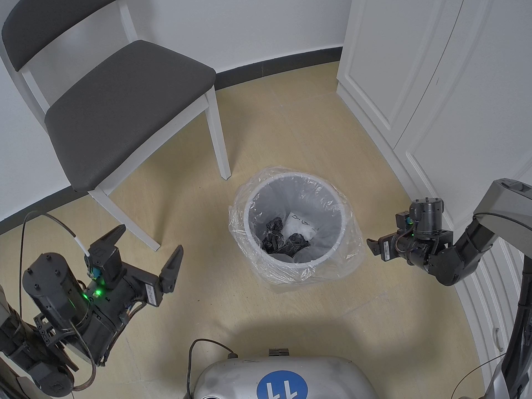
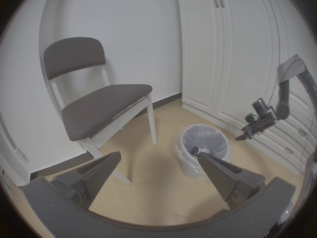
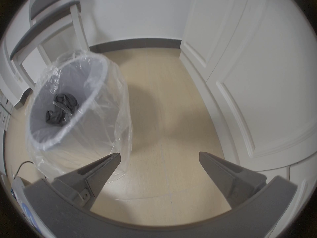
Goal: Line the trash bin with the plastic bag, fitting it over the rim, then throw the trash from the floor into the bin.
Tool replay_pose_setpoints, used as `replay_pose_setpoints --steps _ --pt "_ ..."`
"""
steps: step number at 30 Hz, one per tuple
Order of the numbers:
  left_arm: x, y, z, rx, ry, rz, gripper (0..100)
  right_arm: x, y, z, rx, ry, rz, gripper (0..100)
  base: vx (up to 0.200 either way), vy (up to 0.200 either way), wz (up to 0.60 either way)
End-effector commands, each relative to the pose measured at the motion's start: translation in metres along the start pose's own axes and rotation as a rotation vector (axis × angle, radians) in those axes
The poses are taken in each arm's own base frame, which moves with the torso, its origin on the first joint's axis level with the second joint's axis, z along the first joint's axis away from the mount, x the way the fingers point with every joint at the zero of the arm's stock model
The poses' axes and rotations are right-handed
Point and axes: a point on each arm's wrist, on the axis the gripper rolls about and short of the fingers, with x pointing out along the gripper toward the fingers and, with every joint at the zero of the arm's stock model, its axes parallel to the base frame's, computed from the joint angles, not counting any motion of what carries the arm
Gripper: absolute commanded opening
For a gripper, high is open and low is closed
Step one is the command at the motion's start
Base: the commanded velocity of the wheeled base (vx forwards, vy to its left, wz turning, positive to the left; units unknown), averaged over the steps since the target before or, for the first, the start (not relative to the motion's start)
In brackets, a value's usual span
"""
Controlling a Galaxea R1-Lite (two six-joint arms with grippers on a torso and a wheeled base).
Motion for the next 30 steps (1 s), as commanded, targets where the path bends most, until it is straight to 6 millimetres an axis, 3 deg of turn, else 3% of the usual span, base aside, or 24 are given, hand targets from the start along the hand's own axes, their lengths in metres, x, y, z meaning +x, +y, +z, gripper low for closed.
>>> replay_pose_setpoints --steps 1,3,4,8,9,10,12,13,14,15,16,17,19,23,30 --pt "0.017 0.017 0.015 -0.055 -0.067 0.114 100 -0.057 -0.010 0.017 0.058 -0.127 -0.018 100 0.000 0.000 0.00" --pt "0.020 0.020 0.021 -0.063 -0.095 0.121 100 -0.082 -0.015 0.024 0.070 -0.183 -0.034 100 0.000 0.000 0.00" --pt "0.021 0.020 0.021 -0.063 -0.095 0.121 100 -0.084 -0.016 0.024 0.073 -0.186 -0.036 100 0.000 0.000 0.00" --pt "0.038 0.014 0.019 -0.064 -0.091 0.122 100 -0.138 -0.028 0.035 0.189 -0.308 -0.127 100 0.000 0.000 0.00" --pt "0.037 0.015 0.022 -0.069 -0.104 0.124 100 -0.153 -0.029 0.037 0.224 -0.346 -0.142 100 0.000 0.000 0.00" --pt "0.037 0.015 0.022 -0.069 -0.104 0.124 100 -0.153 -0.029 0.037 0.224 -0.346 -0.142 100 0.000 0.000 0.00" --pt "0.036 0.018 0.037 -0.098 -0.167 0.134 100 -0.191 -0.035 0.038 0.287 -0.423 -0.191 100 0.000 0.000 0.00" --pt "0.036 0.018 0.037 -0.098 -0.167 0.134 100 -0.191 -0.035 0.038 0.287 -0.423 -0.191 100 0.000 0.000 0.00" --pt "0.035 0.020 0.043 -0.109 -0.193 0.141 100 -0.220 -0.040 0.036 0.315 -0.484 -0.220 100 0.000 0.000 0.00" --pt "0.035 0.020 0.043 -0.109 -0.193 0.141 100 -0.220 -0.040 0.036 0.315 -0.484 -0.220 100 0.000 0.000 0.00" --pt "0.031 0.023 0.050 -0.125 -0.222 0.147 100 -0.238 -0.043 0.035 0.328 -0.522 -0.227 100 0.000 0.000 0.00" --pt "0.031 0.023 0.050 -0.125 -0.222 0.147 100 -0.238 -0.043 0.035 0.328 -0.522 -0.227 100 0.000 0.000 0.00" --pt "0.020 0.035 0.064 -0.166 -0.286 0.178 100 -0.265 -0.052 0.034 0.356 -0.600 -0.249 100 0.000 0.000 0.00" --pt "0.008 0.053 0.075 -0.180 -0.344 0.247 100 -0.292 -0.060 0.034 0.387 -0.694 -0.267 100 0.000 0.000 0.00" --pt "-0.022 0.084 0.093 -0.177 -0.404 0.372 100 -0.320 -0.068 0.017 0.413 -0.763 -0.312 100 0.000 0.000 0.00"
